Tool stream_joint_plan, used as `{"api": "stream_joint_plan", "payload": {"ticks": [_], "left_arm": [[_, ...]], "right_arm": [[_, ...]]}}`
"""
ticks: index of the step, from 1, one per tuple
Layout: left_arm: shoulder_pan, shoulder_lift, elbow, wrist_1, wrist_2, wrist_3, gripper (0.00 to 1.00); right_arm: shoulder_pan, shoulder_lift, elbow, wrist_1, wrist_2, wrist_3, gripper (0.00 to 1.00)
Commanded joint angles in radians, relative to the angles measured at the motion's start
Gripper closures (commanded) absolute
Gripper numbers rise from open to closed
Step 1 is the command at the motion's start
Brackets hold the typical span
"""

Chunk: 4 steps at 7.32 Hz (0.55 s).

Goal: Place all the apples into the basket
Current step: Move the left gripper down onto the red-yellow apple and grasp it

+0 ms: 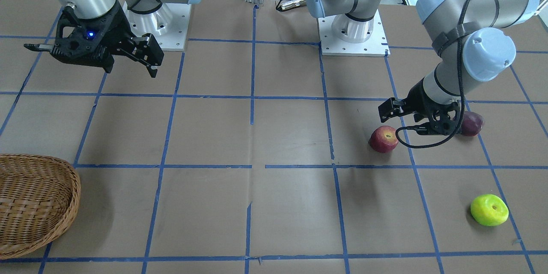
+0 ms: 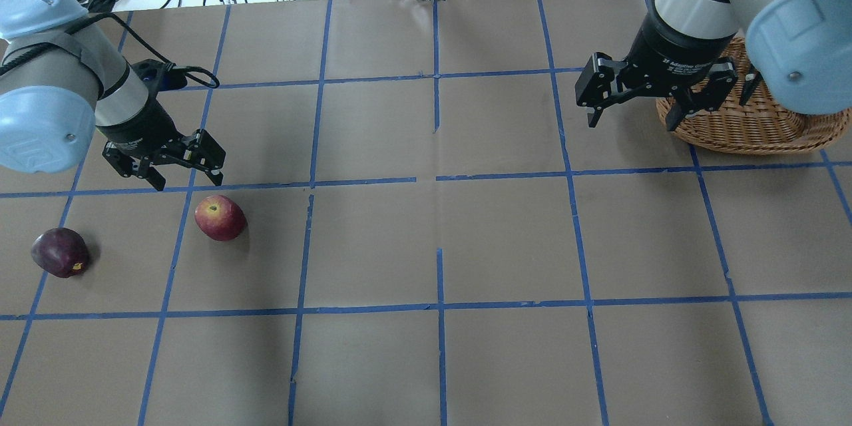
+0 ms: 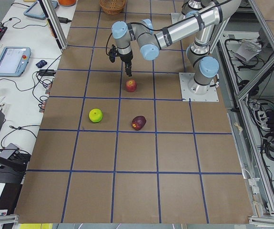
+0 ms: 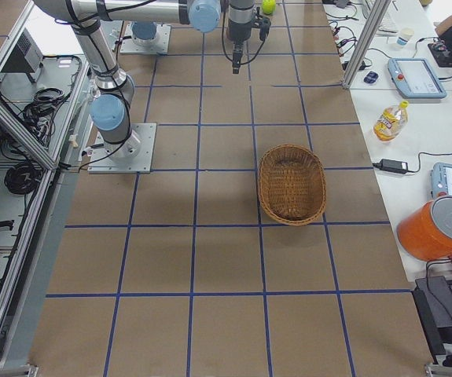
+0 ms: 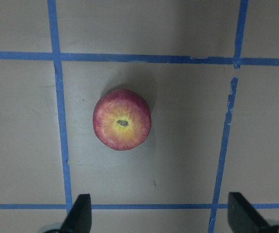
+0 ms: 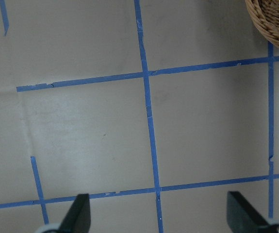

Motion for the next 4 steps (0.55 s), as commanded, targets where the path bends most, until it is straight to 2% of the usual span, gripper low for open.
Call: {"api": "stream_joint_plan", "payload": {"ticks": [1,2,4], "left_arm": [[0.009,-0.054,-0.075,0.144,0.003,0.007,0.00],[0.010,-0.075,-0.106,0.249,0.005,0.025,0.00],[0.010,-0.108,-0.143,0.260,0.003,0.022,0.00]], "right_arm": [[-0.001,-0.001,-0.002,0.000,0.005,-0.008,0.00],[-0.001,-0.002,-0.009,0.000,0.004,-0.006,0.00],[-0.001,-0.002,-0.002,-0.002,0.001,0.001,0.00]]}}
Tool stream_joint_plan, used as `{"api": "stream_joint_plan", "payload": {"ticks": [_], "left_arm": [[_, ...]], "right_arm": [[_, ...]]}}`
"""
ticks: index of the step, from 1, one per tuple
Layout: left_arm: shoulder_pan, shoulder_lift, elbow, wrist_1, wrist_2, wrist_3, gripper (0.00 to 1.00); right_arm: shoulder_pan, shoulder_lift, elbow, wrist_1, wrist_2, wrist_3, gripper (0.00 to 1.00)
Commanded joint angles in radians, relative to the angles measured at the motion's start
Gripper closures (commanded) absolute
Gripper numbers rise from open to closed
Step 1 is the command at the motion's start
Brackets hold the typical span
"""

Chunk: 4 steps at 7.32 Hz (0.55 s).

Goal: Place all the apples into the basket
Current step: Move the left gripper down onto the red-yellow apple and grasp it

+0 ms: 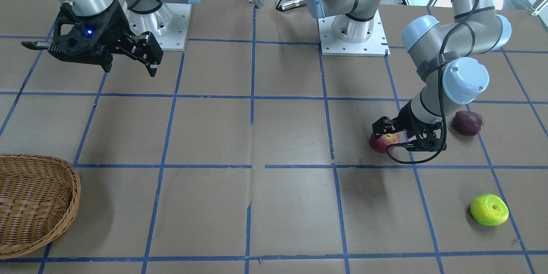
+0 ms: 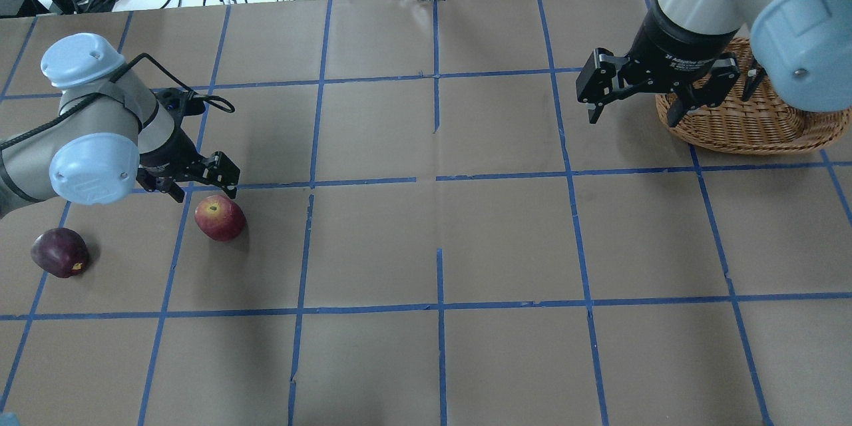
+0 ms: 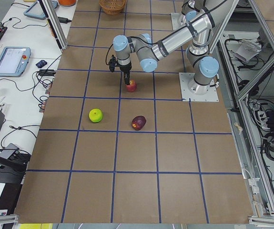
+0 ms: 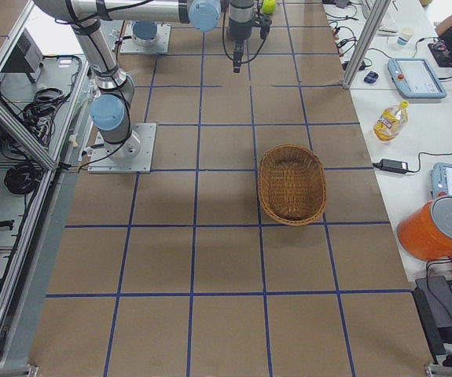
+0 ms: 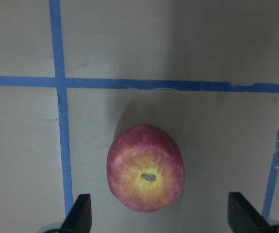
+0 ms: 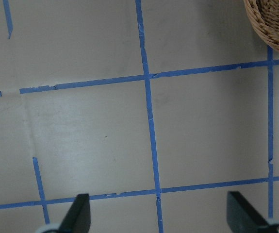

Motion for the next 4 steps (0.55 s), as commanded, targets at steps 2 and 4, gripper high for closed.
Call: {"api": "stream_joint_plan", "payload": {"ticks": [2,4], "left_arm": [[0.001,-0.046,-0.034,0.080,0.033,0.006,0.00],[0.004,-0.042,-0.066,0.087,0.043,-0.016,0.03]], "right_arm": [[0.000,0.001,0.006,-0.001,0.005,0.006,0.00],[0.003,-0.003,0.004,-0.002,-0.001,0.009,0.00]]}}
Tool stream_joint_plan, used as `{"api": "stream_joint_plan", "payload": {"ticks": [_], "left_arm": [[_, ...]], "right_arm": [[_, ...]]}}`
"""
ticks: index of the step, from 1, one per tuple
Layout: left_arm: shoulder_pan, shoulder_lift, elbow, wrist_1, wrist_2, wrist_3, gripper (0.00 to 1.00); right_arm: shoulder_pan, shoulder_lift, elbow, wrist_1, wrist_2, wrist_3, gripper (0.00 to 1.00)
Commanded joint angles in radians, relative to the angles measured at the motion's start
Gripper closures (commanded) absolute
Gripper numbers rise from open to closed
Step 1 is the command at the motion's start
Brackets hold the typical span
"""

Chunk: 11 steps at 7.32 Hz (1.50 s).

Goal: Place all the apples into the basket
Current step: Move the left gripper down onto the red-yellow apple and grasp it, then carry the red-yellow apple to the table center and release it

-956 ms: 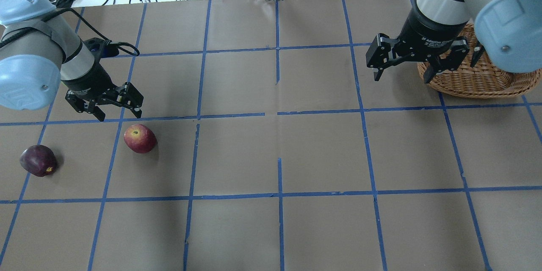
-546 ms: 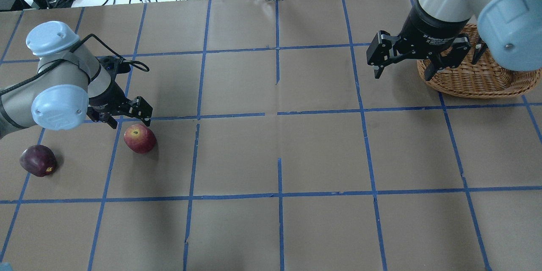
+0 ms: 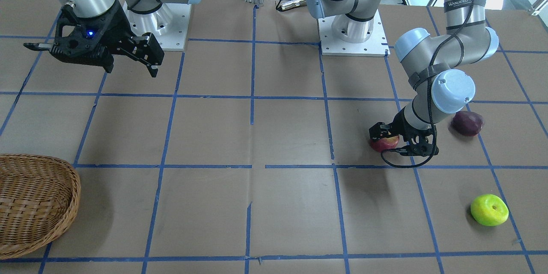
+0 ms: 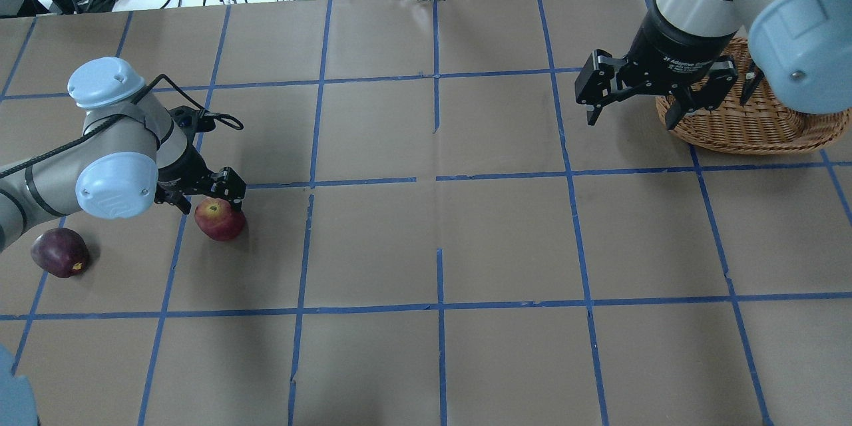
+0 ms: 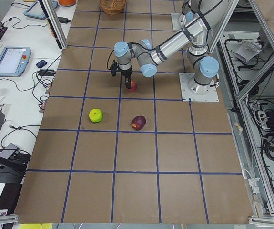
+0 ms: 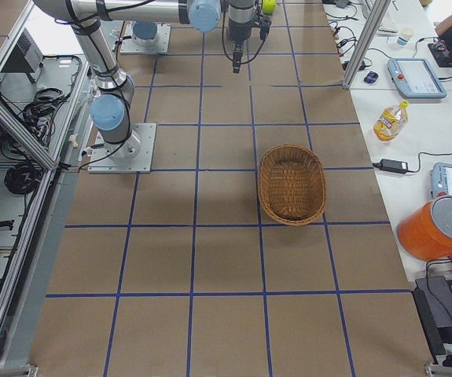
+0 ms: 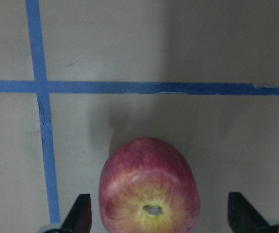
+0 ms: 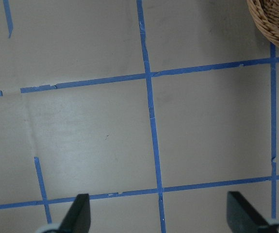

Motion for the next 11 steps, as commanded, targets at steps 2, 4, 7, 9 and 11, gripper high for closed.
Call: {"api": "stream_joint_plan", "payload": {"ticks": [2,4,7,9,11], "left_arm": [[0.027,0.028,-0.023,0.048,0.012,0.000,1.00],[-0.015,0.108,0.102,-0.150,-0.065,-0.076,1.00],[-0.361,0.087,0.262,-0.236,-0.232,-0.503,1.00],[-0.551,-0.026,0.336,-0.095,-0.238,-0.723,1.00],[-0.608,-0.130,0.335,0.030,-0.227,-0.742,1.00]], "right_arm": [[0.006,0.022,0.002,-0.089,0.008,0.012,0.00],[0.007,0.058,0.055,-0.112,-0.001,0.015,0.00],[0.006,0.037,0.043,-0.117,0.007,0.016,0.00],[0.007,0.020,0.053,-0.111,0.016,0.018,0.00],[0.007,0.021,0.058,-0.116,0.063,0.019,0.00]]}}
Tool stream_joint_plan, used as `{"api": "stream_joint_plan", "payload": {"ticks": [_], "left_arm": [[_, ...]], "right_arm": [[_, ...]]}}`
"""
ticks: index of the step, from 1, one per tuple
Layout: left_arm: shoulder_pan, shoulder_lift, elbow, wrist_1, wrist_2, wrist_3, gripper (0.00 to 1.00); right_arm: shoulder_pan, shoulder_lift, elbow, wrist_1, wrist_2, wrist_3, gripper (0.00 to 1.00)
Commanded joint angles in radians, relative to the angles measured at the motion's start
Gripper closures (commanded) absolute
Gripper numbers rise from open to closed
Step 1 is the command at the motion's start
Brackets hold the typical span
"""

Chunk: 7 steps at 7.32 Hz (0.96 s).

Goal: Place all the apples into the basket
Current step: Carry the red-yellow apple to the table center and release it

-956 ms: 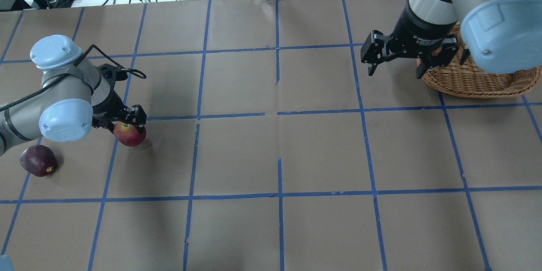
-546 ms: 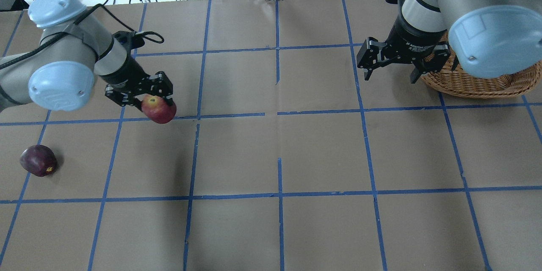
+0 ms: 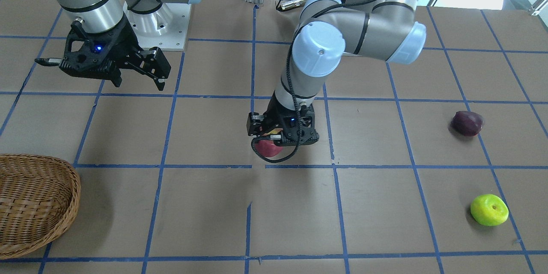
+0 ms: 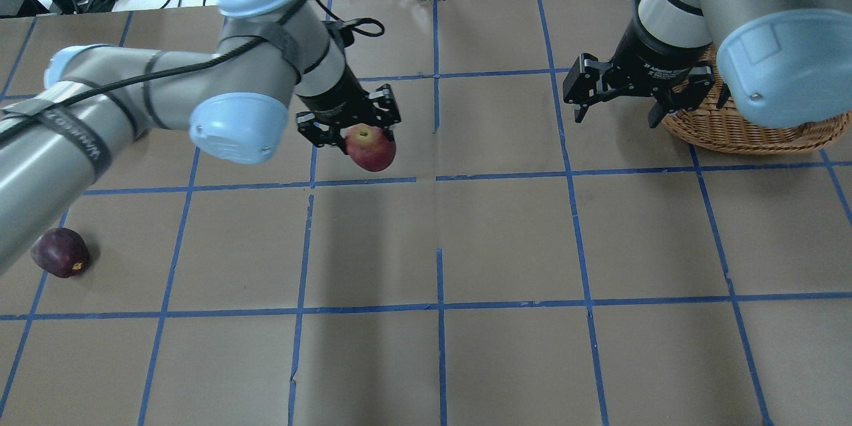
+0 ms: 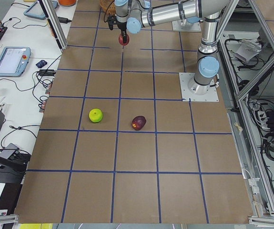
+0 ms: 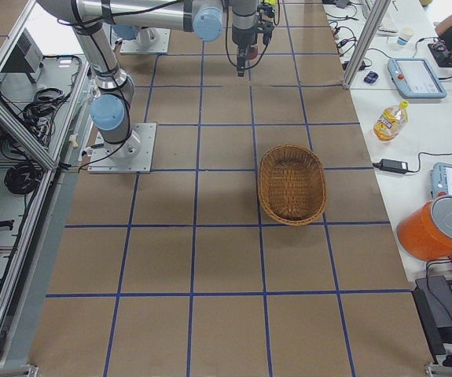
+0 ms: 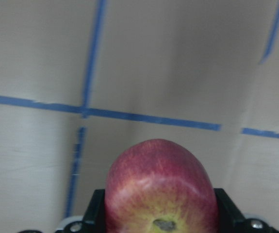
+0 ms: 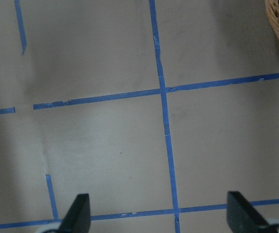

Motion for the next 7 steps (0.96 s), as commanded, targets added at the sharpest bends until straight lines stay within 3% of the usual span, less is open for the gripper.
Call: {"api": "stream_joint_plan", "payload": {"ticks": [1,2,3,4,7], "left_arm": [[-0.044,-0.093,0.017,0.081,0.006,-0.019,1.00],[-0.047,-0.112,0.012,0.095,0.012,-0.017,1.00],[-0.047,-0.129,0.014,0.100,0.050,-0.014,0.75],[-0.053,-0.137,0.009,0.103,0.049,-0.025,0.04],[-0.060,-0.120,0.021,0.104,0.060,0.048,0.00]], "right_arm": [[0.000,0.001,0.011,0.013,0.012,0.002,0.00],[0.000,0.001,0.011,0.013,0.021,0.000,0.00],[0.000,0.005,0.011,0.010,0.021,0.000,0.00],[0.000,0.004,0.011,0.003,0.021,0.000,0.00],[0.000,0.010,0.058,0.007,0.024,0.002,0.00]]}}
